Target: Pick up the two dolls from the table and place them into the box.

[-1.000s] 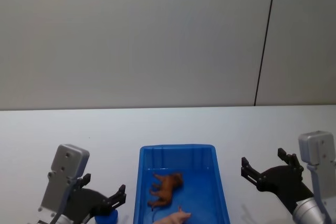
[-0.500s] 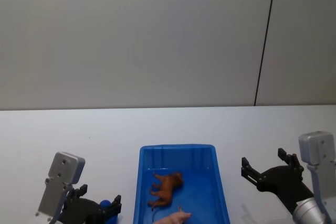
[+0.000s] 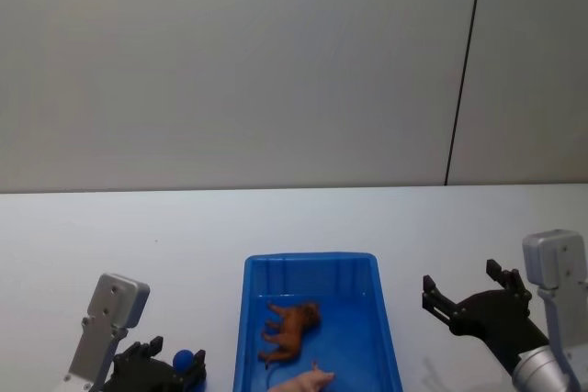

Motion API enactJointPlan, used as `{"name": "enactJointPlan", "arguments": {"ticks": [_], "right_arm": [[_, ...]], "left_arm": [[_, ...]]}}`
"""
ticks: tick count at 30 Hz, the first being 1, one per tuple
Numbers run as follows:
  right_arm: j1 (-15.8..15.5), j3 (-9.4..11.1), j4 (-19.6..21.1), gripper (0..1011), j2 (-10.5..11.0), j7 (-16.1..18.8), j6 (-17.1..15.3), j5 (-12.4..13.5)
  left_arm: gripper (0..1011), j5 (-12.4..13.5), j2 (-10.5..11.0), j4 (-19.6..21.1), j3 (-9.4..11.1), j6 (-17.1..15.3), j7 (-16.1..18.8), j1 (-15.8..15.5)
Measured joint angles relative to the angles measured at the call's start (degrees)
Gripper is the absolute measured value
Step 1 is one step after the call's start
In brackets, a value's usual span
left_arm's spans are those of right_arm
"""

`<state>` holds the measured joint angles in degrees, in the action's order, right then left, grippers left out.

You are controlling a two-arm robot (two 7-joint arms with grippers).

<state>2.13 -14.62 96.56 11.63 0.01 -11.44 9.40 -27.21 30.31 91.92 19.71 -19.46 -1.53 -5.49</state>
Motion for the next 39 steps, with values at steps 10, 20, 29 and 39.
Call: {"name": "enactJointPlan", "arguments": {"ticks": [10,20,29,39], "right_arm": [[0.0,0.0,0.0,1001,0.0,0.0,0.0,0.0],[0.0,0.0,0.0,1001,0.0,0.0,0.0,0.0],[0.0,0.0,0.0,1001,0.0,0.0,0.0,0.0],[0.0,0.0,0.0,1001,0.0,0.0,0.0,0.0]], "left_arm": [[390,0.1,-0.3,-1.1,-0.2,-0.3,-0.6,-0.2],[271,0.6,-0.4,-1.2,-0.4,1.5,-1.4,-0.3],[223,1.6,-0.4,0.5,-0.7,5.2,-2.4,-0.3],[171,2.6,-0.7,2.6,-0.9,10.4,-5.6,-1.1]]}}
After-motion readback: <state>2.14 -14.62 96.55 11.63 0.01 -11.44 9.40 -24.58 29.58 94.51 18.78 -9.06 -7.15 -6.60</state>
